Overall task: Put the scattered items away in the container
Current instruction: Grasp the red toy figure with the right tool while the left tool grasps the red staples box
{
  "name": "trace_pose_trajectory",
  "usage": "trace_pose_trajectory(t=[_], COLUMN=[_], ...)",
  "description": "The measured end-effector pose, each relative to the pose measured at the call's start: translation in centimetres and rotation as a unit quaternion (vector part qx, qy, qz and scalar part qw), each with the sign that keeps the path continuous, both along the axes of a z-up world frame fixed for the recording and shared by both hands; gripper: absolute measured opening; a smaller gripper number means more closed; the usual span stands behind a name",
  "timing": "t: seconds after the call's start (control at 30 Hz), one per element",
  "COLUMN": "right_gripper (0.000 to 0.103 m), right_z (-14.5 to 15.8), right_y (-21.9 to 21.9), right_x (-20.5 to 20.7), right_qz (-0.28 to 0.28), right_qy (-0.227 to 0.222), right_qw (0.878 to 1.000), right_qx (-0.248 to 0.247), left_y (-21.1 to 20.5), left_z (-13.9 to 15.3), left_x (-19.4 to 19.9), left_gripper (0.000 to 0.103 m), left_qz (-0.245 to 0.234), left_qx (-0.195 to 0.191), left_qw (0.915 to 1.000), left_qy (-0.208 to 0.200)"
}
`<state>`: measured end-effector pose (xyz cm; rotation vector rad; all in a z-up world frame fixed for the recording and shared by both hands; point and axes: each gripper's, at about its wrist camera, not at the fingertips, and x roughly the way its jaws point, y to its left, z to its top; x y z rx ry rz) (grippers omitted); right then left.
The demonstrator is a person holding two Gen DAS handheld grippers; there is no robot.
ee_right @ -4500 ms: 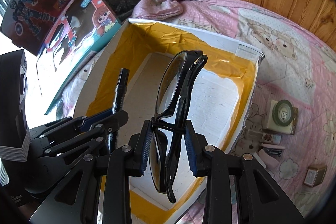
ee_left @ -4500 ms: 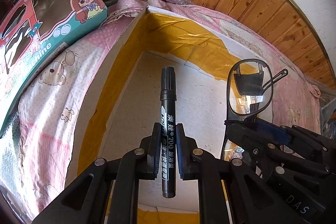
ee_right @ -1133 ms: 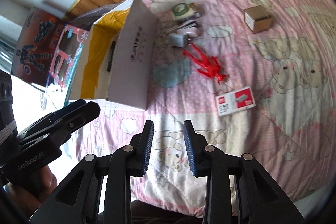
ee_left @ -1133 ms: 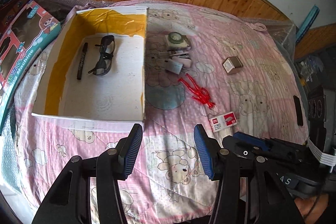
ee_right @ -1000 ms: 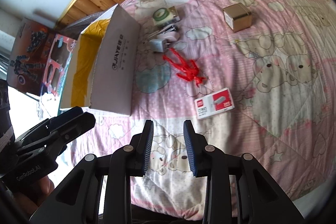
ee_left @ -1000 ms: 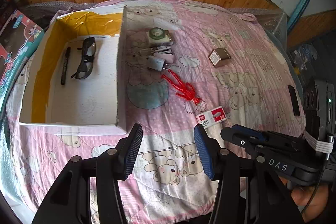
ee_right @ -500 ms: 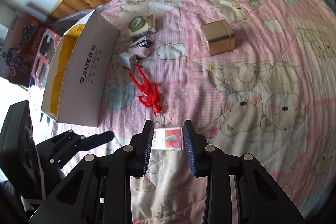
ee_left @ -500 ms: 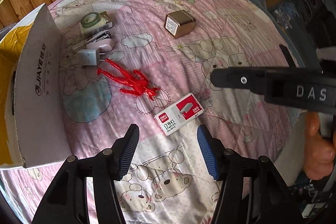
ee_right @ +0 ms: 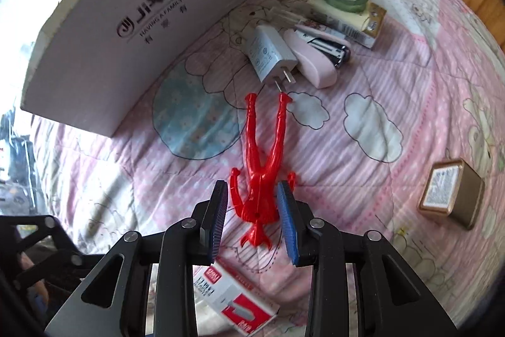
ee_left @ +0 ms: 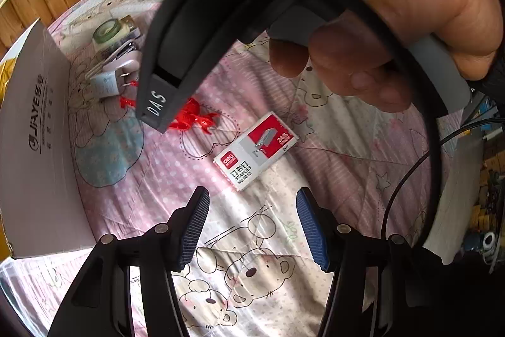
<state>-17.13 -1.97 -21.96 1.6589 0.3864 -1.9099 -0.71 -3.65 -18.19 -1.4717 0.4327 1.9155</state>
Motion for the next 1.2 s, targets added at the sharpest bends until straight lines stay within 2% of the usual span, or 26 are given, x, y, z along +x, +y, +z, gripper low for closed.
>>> trace_pose_trajectory(t=[0.1,0.27,0.33,0.57,0.63,0.77,0.9,0.93,1.0,1.07,1.2], right_gripper=[0.033,0.024,0.019,0.018,0.018,0.018,0.018,0.018,0.018,0.018,0.018], right_z=[-0.8,-0.7,-0.3,-0.2,-0.5,-1.1,-1.0,-1.1,-1.1,-1.0,-1.0], right_y=[0.2,5.0,7.5,13.7,14.8,15.9,16.7,16.8,17.1,17.0,17.3], right_x=[-0.5,-2.0,-2.0,0.0,0.7,2.2,3.0,3.3,3.8,4.2,4.9], right_qz=[0.001,-0.091,-0.129,-0.222,-0.246,-0.285,-0.311,-0.317,-0.328,-0.334,-0.345], right_qy=[0.008,-0.038,-0.047,-0.067,-0.072,-0.077,-0.080,-0.081,-0.083,-0.082,-0.083], right_qw=[1.000,0.993,0.986,0.963,0.954,0.941,0.931,0.928,0.924,0.921,0.917], right_qx=[-0.019,-0.071,-0.091,-0.140,-0.153,-0.166,-0.175,-0.177,-0.181,-0.185,-0.184], left_y=[-0.5,0.6,1.5,4.2,4.5,4.8,4.5,4.4,4.3,4.0,3.2], left_z=[-0.5,-1.2,-1.5,-3.3,-4.1,-5.3,-5.1,-5.1,-5.0,-4.9,-4.9], left_x=[-0.9,-2.3,-2.7,-3.2,-3.4,-3.2,-3.0,-3.1,-3.7,-4.7,-6.2], left_gripper=[0.059,0.059,0.059,0.059,0.061,0.075,0.076,0.074,0.057,0.045,0.040], left_qz=[0.021,0.025,0.016,-0.048,-0.062,-0.083,-0.093,-0.089,-0.079,-0.053,0.004], left_qx=[0.006,0.015,0.014,0.013,0.017,0.030,0.037,0.038,0.046,0.067,0.094], left_qw=[0.9997,0.9995,0.9997,0.9987,0.9979,0.9959,0.9941,0.9942,0.9939,0.9915,0.9844], left_qy=[-0.013,-0.016,-0.010,0.008,-0.003,-0.022,-0.044,-0.047,-0.061,-0.098,-0.149])
